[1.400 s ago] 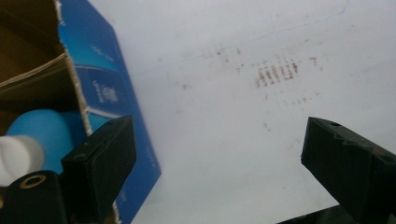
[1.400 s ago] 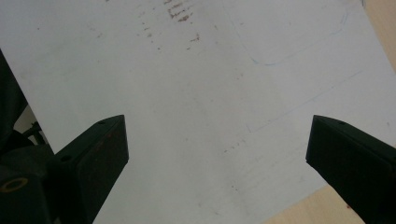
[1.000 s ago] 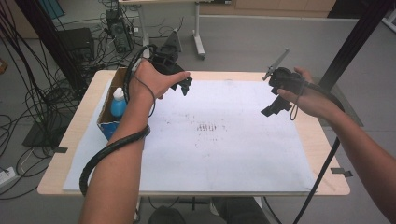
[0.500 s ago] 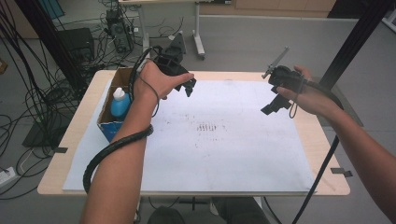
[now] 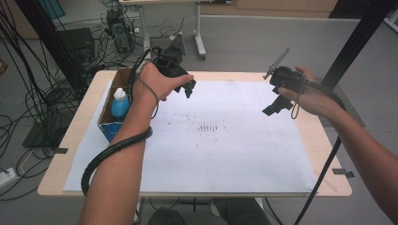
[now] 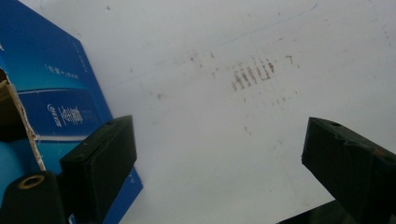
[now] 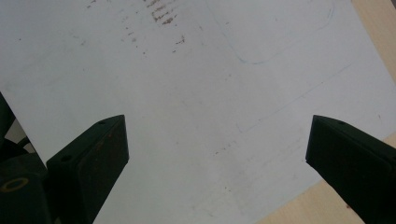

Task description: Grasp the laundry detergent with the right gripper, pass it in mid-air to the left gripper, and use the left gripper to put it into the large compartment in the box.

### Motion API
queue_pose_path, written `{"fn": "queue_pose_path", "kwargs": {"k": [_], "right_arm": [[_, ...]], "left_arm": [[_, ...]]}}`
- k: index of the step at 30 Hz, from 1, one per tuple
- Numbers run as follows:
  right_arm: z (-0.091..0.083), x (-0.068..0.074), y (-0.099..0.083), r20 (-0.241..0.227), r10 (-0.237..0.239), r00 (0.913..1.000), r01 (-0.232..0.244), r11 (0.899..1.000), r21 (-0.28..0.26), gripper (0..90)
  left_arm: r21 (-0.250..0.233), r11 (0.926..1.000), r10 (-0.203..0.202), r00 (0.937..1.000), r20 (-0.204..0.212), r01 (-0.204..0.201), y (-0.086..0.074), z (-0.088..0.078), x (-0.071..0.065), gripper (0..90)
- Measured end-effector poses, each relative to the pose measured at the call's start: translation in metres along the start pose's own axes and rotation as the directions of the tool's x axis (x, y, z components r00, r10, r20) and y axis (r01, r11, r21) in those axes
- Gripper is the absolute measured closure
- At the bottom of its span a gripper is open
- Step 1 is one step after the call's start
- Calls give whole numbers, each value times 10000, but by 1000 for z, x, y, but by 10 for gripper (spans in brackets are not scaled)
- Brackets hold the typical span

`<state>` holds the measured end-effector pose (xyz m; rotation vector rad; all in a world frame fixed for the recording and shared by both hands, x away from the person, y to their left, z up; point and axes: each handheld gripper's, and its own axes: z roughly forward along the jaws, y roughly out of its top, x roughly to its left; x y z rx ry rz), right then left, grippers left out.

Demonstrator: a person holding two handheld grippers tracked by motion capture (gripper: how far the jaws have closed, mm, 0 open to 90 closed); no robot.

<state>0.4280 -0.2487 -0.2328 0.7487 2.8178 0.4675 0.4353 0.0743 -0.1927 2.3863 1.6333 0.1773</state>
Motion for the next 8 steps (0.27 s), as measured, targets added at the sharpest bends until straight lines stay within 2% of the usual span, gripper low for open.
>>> {"fn": "queue_pose_path", "kwargs": {"k": [8], "right_arm": [[0, 2, -1, -11, -18, 10000, 18, 10000, -23, 58]], "left_arm": [[-49, 9999, -115, 9999, 28, 116, -4, 1, 3, 105]]}}
